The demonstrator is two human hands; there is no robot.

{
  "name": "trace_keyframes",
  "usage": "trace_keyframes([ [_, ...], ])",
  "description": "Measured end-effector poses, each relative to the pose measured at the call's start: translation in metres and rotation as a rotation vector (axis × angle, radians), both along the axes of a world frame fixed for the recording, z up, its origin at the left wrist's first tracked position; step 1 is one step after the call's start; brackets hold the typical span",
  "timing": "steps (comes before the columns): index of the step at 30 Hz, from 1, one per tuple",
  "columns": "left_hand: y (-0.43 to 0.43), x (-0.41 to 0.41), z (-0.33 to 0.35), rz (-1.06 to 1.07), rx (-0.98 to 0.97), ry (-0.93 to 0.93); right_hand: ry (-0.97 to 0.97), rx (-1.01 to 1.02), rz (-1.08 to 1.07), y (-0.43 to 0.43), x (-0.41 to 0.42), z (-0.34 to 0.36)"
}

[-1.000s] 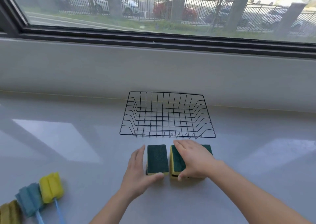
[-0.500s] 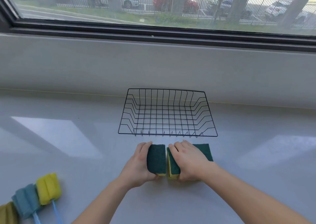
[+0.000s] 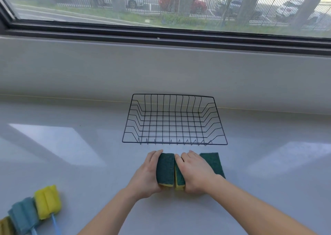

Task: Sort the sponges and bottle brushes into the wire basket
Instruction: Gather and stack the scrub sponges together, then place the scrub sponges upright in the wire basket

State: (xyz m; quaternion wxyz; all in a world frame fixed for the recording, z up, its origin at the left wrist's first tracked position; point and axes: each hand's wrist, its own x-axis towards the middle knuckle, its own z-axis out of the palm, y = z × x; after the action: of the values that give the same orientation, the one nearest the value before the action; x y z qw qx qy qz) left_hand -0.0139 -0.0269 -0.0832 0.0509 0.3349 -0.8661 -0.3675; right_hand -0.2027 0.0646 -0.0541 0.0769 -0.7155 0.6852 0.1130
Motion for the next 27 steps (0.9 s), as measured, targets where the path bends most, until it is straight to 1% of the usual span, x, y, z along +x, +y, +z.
trace_keyframes([
  [3, -0.002, 0.000, 0.002, 0.012, 0.047, 0.033, -0.018, -0.008, -0.014, -0.002, 0.002, 0.000],
  [13, 0.004, 0.013, 0.003, 0.130, 0.068, 0.153, -0.085, -0.071, -0.056, 0.001, 0.004, 0.009],
  [27, -0.003, 0.038, 0.043, 0.184, -0.069, 0.246, -0.113, -0.136, -0.061, -0.002, 0.012, 0.053],
])
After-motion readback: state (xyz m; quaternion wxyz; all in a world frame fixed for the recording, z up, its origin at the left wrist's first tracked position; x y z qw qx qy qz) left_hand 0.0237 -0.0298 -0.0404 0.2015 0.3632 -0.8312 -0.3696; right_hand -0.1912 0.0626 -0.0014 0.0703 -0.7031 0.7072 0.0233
